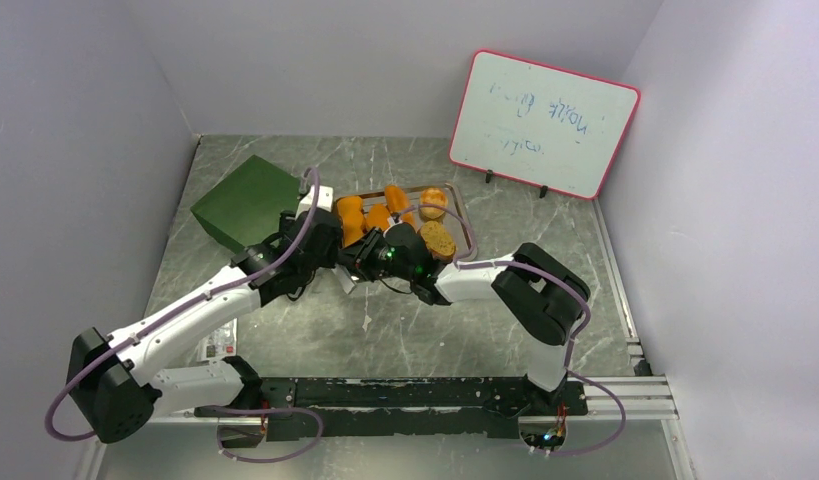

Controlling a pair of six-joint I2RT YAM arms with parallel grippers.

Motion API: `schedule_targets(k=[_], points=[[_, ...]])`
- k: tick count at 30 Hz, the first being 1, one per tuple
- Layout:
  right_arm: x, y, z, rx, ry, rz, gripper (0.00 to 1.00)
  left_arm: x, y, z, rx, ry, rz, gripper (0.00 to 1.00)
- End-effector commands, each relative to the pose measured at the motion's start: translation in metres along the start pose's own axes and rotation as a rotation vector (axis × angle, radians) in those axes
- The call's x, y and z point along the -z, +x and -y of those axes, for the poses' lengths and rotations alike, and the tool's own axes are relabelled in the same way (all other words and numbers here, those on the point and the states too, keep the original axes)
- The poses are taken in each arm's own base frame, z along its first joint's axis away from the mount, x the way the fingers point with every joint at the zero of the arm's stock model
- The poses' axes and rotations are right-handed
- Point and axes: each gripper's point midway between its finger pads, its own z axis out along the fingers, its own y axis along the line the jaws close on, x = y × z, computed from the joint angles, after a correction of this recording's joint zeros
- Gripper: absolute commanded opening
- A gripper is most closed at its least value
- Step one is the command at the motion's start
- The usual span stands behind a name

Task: Take the fake bread out of the paper bag
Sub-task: Take out the fake bread from the paper bag.

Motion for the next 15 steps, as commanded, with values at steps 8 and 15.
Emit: schedule_targets(k=[8, 15], points=[[0.008, -0.006, -0.022, 0.017, -0.082, 0.004, 0.0, -0.022, -0.011, 0.0, -0.047, -0.084, 0.086, 0.55], [0.009, -0.006, -0.02, 0.015, -0.082, 0.004, 0.0, -0.033, -0.01, 0.004, -0.044, -0.097, 0.102, 0.46]])
